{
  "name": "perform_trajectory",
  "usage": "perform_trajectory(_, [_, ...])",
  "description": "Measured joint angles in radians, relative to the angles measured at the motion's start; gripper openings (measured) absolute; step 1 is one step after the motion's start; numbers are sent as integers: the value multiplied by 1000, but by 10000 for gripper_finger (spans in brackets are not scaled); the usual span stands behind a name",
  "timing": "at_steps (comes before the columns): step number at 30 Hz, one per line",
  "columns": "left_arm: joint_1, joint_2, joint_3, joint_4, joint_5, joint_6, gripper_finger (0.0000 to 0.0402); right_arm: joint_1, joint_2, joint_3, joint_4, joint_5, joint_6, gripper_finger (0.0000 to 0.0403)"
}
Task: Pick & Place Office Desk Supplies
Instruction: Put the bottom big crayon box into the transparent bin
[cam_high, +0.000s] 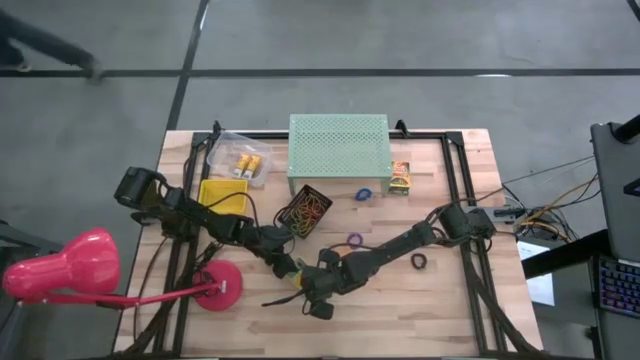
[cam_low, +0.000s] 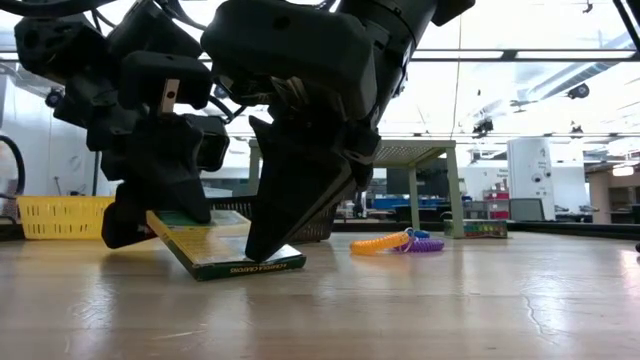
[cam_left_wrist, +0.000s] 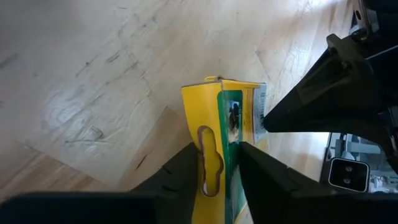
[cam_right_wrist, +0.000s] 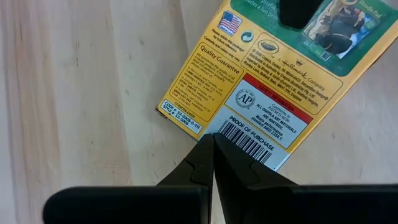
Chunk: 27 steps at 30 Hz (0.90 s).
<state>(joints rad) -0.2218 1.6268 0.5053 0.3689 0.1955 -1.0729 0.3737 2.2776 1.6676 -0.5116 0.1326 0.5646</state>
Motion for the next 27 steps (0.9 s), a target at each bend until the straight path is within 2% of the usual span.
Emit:
perform_trajectory(7, [0,0,0,2,1,0,82,0,0,0,1,0,0,8])
perform_trajectory(17, [0,0,0,1,1,1,76,3,-8,9,-3,4,-15,8])
perform_trajectory(27, [1,-2,0,-3,0,17,76,46,-84,13,-76,148,-15,8])
